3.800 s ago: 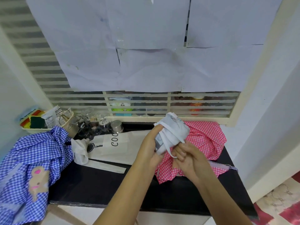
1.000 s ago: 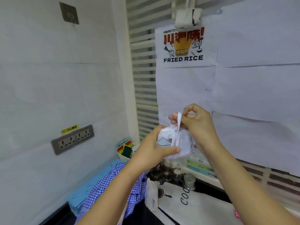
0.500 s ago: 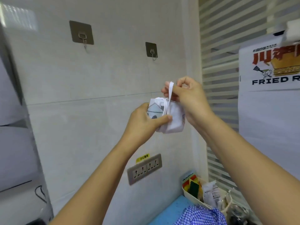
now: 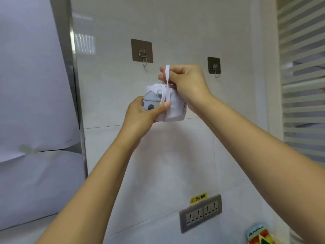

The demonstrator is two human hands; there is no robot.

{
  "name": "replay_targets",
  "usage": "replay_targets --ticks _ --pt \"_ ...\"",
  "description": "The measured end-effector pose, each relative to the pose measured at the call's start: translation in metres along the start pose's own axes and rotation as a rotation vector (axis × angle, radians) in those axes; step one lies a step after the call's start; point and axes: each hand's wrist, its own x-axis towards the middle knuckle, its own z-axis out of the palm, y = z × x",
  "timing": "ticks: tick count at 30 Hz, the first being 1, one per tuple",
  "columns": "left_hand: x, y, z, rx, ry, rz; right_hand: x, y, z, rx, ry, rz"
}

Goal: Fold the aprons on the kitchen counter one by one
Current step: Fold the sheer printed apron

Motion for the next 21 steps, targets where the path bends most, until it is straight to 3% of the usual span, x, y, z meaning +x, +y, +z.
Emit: replay_targets --ticks 6,12,17,21 --pt "0.048 0.023 0.004 -0.206 0.048 -0.033 0.073 -0.019 0.018 -0.429 0.095 -0.160" --pt "0.071 0.022 0.005 -0.267 0.127 -0.073 0.117 -0.033 0.034 -0.629 -0.039 -0.061" --pt "0.072 0.003 -0.006 -0.291 0.170 -0.105 0.126 -0.014 0.049 -0.575 -0.051 -0.071" --pt "0.076 0.004 -0.009 -0.307 0.138 -0.102 0.128 -0.007 0.051 -0.431 0.056 -0.068"
